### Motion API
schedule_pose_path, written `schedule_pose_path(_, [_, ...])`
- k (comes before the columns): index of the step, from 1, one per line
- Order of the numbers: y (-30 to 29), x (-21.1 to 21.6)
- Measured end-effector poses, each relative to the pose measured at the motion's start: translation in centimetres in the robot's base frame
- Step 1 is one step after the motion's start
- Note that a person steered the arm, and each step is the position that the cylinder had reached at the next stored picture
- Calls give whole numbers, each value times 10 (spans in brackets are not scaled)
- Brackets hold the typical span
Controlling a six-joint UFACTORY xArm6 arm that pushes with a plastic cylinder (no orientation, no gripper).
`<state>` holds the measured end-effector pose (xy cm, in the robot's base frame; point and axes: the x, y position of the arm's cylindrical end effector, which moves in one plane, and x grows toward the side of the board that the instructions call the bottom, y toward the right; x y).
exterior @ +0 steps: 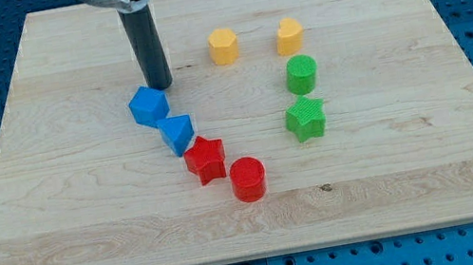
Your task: Point your arm close to the green circle
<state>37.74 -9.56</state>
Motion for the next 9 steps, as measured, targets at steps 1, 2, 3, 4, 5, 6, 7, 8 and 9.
schedule_pose_path(1, [-9,-3])
schedule_pose_path(2, [-9,-4])
schedule_pose_path(3, [-13,-8])
schedule_pose_path(4, [-34,-26])
schedule_pose_path(5, [-37,-45])
schedule_pose_path(6, [-16,-72])
schedule_pose_path(7, [28,-92])
schedule_pose_path(8, [100,-103])
schedule_pose_path(9, [187,-85])
